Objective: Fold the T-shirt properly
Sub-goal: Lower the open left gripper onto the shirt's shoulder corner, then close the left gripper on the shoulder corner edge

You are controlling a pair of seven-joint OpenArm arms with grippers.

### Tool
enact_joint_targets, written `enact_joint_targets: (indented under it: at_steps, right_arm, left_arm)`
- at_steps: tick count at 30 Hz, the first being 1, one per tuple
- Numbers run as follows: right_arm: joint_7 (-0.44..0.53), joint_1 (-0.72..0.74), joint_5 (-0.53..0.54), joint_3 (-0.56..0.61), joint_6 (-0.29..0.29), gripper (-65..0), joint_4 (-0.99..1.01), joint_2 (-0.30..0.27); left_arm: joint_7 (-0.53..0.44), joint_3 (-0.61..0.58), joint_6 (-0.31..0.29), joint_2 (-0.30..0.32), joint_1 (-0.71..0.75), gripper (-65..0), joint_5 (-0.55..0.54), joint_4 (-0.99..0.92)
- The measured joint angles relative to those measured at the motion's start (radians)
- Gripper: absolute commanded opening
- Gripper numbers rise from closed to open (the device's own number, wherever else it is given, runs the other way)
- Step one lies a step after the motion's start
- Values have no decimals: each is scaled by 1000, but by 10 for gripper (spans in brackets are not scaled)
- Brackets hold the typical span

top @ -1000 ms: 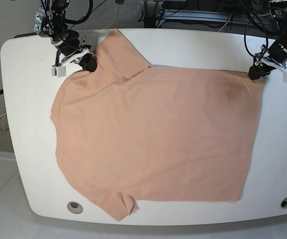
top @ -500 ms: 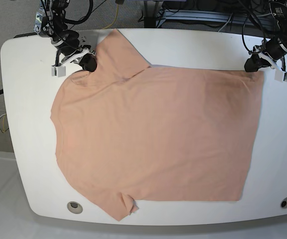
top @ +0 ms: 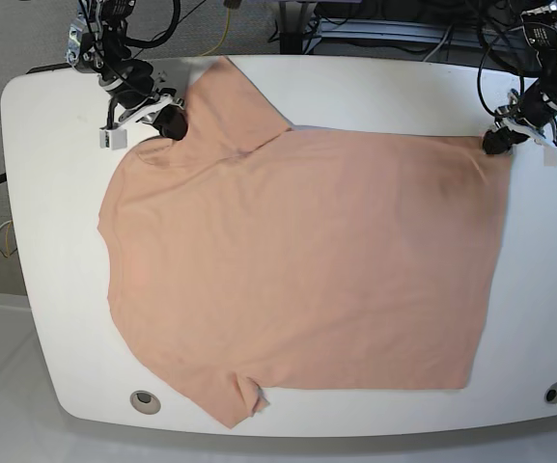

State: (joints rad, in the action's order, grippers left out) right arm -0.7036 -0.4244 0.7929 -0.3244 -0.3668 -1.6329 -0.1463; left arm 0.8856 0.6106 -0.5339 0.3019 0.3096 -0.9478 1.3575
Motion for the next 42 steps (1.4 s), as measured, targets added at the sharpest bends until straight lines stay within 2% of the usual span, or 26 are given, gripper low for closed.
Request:
enact_joint_targets:
  at_steps: [10,13,16,23,25,29,33,42]
  right_arm:
    - [0,3,0,-3,0,-650,0,0]
    - [-1,3,0,-3,0,-650,0,0]
    - [-1,3,0,-3,0,-650,0,0]
    - [0,3,0,-3,-1,-650,3,0]
    - [-1,3,0,-3,-1,-650,4,-1]
    - [0,3,0,-2,-1,-650,4,-1]
    - [0,3,-1,-2,-1,-650,4,0]
    - [-1,3,0,-2,0,-650,4,0]
  left_arm:
    - [-47,-35,10,-2,12,-647,18,4]
    - [-50,-32,7,-2,16,-650,28,3]
    - [-53,-12,-40,0,2,-650,45,-36]
    - [-33,10,-42,22,-37,-650,69,-73]
    - [0,13,-43,32,-55,-650,82,-76]
    - [56,14,-58,57,-89,-576,116,-85]
    - [62,19,-43,68,-100,-540,134,-80]
    - [42,24,-42,36,-53,-551,117,-21]
